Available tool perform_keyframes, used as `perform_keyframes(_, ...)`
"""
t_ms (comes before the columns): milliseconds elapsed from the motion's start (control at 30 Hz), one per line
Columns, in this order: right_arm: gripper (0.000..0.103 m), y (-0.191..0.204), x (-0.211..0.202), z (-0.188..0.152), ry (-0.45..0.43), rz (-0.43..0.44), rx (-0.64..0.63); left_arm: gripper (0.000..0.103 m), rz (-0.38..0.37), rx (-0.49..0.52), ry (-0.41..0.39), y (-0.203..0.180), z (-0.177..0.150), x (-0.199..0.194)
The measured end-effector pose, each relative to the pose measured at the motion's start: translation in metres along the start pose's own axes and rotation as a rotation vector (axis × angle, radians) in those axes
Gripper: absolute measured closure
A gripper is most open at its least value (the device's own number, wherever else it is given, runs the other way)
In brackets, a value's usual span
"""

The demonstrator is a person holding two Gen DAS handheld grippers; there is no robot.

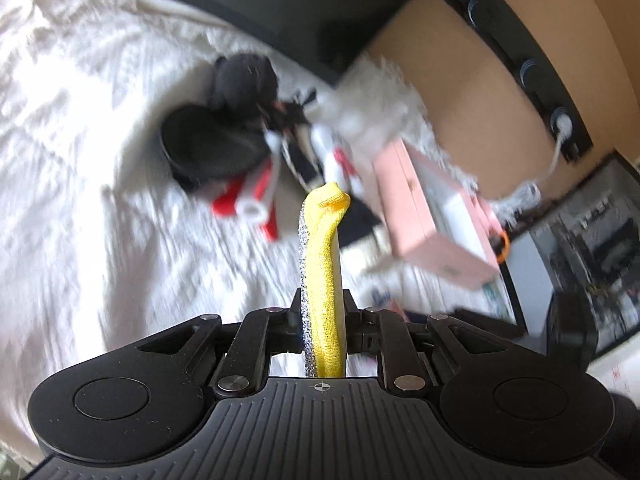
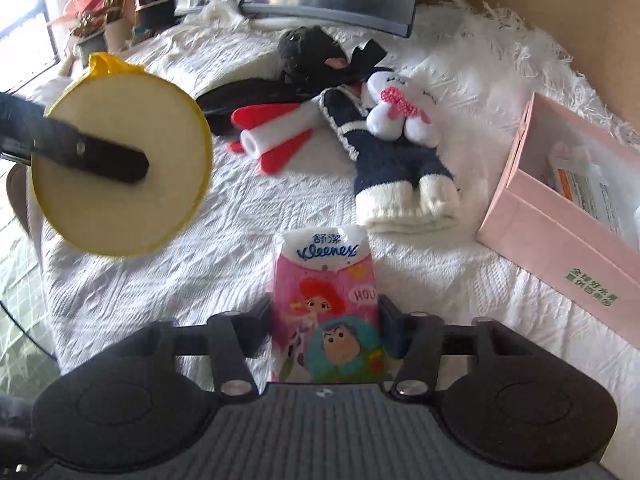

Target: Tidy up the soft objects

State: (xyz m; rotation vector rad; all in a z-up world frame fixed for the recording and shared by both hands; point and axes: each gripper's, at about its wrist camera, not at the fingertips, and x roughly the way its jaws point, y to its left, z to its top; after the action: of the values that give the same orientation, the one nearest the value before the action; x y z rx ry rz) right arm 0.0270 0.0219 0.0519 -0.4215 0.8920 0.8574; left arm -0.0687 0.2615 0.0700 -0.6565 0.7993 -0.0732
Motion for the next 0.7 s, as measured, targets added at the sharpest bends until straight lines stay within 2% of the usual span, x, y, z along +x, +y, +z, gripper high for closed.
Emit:
perform_keyframes(133,0.051,-0.012,-0.035,-0.011,-0.023,-0.056,0.009,0.085,-0.070,0.072,0.110,-0.017,-0.011,0.014)
perform_keyframes(267,0.051,-0.036,-0.081,-0.035,-0.051,-0.189,0.043,0.085,-0.150,0.186,0.251,-0.052,-0.020,0.043)
perform_keyframes(367,0.051,-0.059,-0.110,-0.053,-0.060,-0.306,0.115,0.085,-0.212,0.262,0.306,-0.082,-0.021,0.063)
perform_keyframes(433,0.051,-0.073,-0.131,-0.066,-0.080,-0.368,0.181,0.085,-0.249,0.307,0.310,-0.103,-0.011,0.071)
perform_keyframes(533,0.051,-0.085,-0.159,-0.083,-0.128,-0.442,0.263,0.085,-0.306,0.364,0.284,-0.137,0.022,0.083)
perform_keyframes(700,0.051,-0.093,-0.182,-0.109,-0.173,-0.496,0.357,0.084,-0.323,0.448,0.160,-0.194,0.092,0.109)
